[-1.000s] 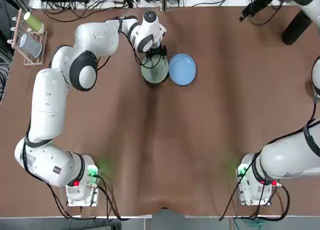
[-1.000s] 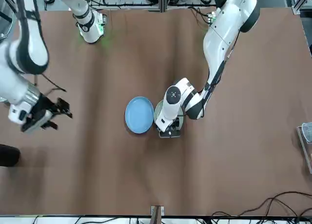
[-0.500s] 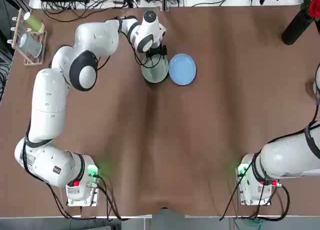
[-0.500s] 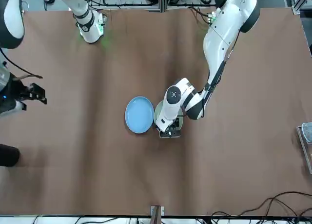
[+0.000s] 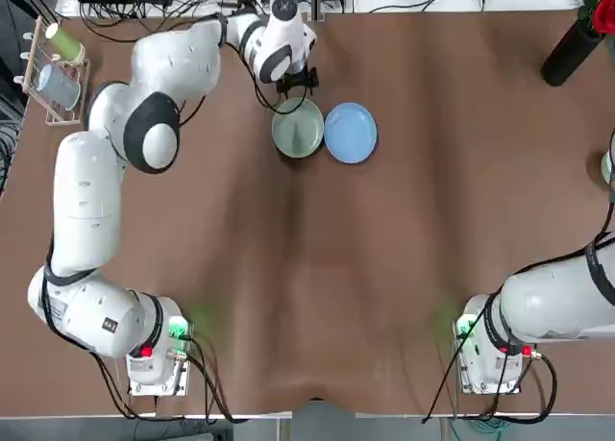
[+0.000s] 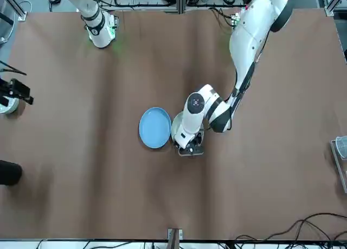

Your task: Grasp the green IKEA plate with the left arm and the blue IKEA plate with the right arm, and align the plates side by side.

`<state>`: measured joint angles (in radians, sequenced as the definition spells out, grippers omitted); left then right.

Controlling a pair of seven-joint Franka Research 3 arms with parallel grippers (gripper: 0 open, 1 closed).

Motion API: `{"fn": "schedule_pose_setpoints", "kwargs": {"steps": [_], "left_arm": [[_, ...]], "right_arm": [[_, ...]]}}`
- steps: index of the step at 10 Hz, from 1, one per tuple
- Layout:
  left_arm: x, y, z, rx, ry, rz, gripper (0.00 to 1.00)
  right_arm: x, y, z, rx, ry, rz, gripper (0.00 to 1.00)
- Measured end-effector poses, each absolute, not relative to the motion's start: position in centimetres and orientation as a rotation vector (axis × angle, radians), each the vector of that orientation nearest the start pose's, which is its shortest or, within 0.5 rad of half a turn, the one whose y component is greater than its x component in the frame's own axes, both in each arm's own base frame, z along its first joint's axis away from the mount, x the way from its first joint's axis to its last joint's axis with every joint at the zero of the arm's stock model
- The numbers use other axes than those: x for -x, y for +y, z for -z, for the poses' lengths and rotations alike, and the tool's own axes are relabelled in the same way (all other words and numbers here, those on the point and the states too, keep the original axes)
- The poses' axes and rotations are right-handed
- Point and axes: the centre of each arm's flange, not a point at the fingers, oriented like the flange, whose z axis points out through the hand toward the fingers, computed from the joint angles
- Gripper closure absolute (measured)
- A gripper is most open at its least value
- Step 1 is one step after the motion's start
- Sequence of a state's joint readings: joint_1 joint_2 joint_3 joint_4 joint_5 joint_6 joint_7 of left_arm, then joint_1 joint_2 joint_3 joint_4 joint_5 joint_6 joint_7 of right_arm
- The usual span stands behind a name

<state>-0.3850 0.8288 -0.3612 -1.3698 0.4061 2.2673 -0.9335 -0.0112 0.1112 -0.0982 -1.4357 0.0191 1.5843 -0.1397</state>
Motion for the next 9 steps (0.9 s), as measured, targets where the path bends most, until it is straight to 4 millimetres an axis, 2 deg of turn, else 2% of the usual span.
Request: {"fn": "schedule_pose_setpoints", "kwargs": {"steps": [2,4,6,9], "left_arm": [[-58.9,-44.4,-30.4,3.103,-0.118,0.192,0.00],[-58.9,-42.2,-34.4,3.119,-0.141,0.175,0.00],[-59.9,-37.4,-38.5,3.165,-0.114,0.119,0.00],[-60.6,-29.2,-45.4,3.202,-0.073,0.006,0.00]], "right_arm": [[-58.8,-5.8,-63.2,3.138,-0.046,0.077,0.00],[-58.9,-4.2,-63.2,3.137,-0.076,0.070,0.00],[-58.7,-2.0,-63.0,3.134,-0.092,0.033,0.00],[-58.4,-1.9,-62.7,3.132,-0.090,-0.021,0.00]]}}
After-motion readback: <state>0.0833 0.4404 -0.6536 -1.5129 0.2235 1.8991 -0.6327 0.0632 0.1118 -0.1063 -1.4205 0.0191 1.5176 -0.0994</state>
